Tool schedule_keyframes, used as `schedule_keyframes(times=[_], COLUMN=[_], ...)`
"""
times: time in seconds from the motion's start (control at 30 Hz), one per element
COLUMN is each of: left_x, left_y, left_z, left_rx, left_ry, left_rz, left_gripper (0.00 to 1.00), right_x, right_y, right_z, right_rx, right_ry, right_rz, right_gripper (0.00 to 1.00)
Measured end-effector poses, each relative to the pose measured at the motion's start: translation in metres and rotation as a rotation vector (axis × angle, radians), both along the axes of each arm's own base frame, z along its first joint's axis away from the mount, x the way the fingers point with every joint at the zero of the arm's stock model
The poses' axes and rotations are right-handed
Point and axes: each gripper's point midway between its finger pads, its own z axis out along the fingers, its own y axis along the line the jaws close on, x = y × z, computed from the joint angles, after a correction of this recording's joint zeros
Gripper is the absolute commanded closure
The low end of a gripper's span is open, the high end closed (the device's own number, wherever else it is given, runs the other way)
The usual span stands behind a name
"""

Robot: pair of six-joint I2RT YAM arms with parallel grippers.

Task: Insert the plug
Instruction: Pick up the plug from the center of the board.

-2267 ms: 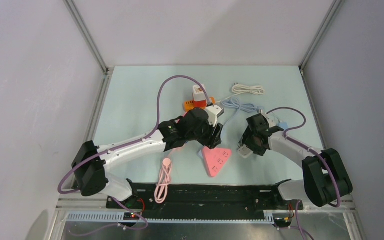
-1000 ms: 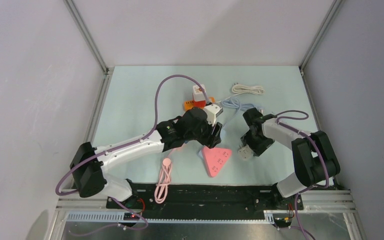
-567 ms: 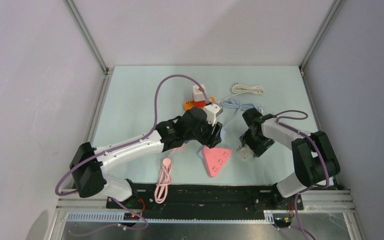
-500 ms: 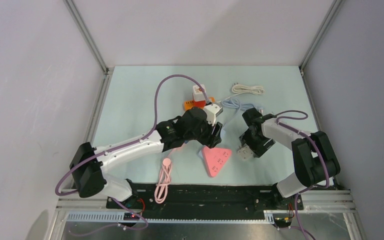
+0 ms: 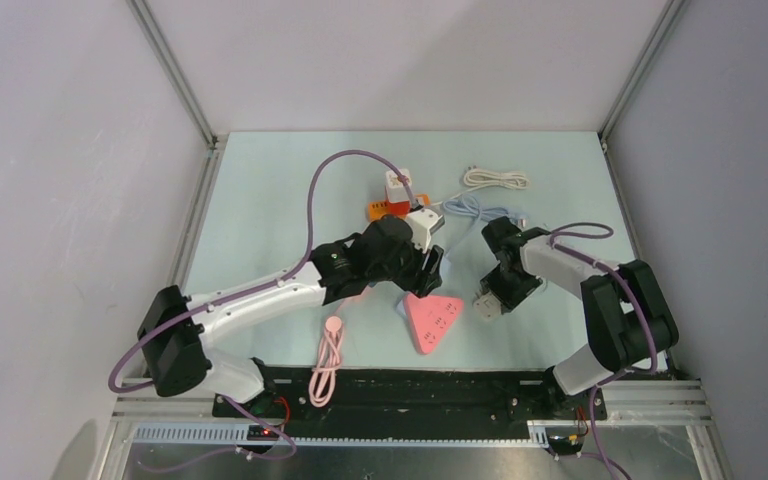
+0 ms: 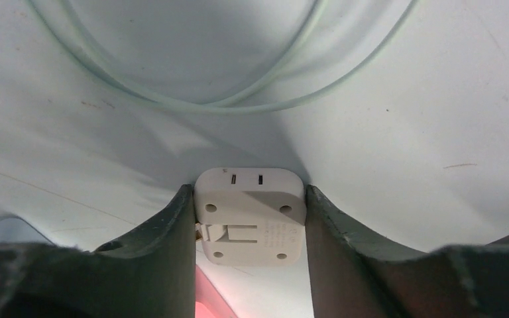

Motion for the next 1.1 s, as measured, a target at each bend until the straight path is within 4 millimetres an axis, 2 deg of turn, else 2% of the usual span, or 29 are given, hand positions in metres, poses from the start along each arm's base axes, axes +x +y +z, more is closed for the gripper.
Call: schedule_keyframes(times=[0.03, 0.1, 0.17, 0.3, 0.43, 0.53, 0.6, 0.8, 1.0, 1.1], left_x=[0.000, 0.000, 0.000, -0.002, -0.008, -0.014, -0.018, -0.024, -0.022, -0.016], left_y=[0.000, 0.000, 0.000, 0.001, -0.001, -0.006, -0.010, -0.022, -0.028, -0.027], left_z=[0.001, 0.002, 0.005, 0.014, 0.025, 0.035, 0.042, 0.057, 0.062, 0.060], left_rx=[-0.002, -0.005, -0.012, -0.039, -0.087, -0.140, -0.178, -0.294, -0.343, -0.345], left_ry=[0.000, -0.003, -0.007, -0.016, -0.005, 0.012, 0.028, 0.092, 0.134, 0.140], left_rz=[0.000, 0.000, 0.000, -0.001, -0.024, -0.049, -0.066, -0.103, -0.081, -0.041], left_gripper=[0.36, 0.34, 0.33, 0.31, 0.29, 0.29, 0.29, 0.32, 0.42, 0.45], right_x=[0.000, 0.002, 0.005, 0.017, 0.029, 0.034, 0.034, 0.024, 0.010, 0.006], right_y=[0.000, 0.001, 0.003, 0.010, 0.022, 0.039, 0.050, 0.077, 0.092, 0.096], right_z=[0.001, 0.002, 0.007, 0.030, 0.070, 0.106, 0.130, 0.184, 0.221, 0.232], right_rx=[-0.007, -0.016, -0.017, 0.011, 0.065, 0.138, 0.189, 0.340, 0.429, 0.455], right_ry=[-0.005, -0.022, -0.050, -0.159, -0.327, -0.473, -0.566, -0.785, -0.928, -0.966], right_rz=[0.008, 0.028, 0.059, 0.123, 0.221, 0.325, 0.388, 0.535, 0.646, 0.680], right_gripper=[0.75, 0.85, 0.88, 0.88, 0.89, 0.90, 0.95, 0.96, 0.95, 0.95])
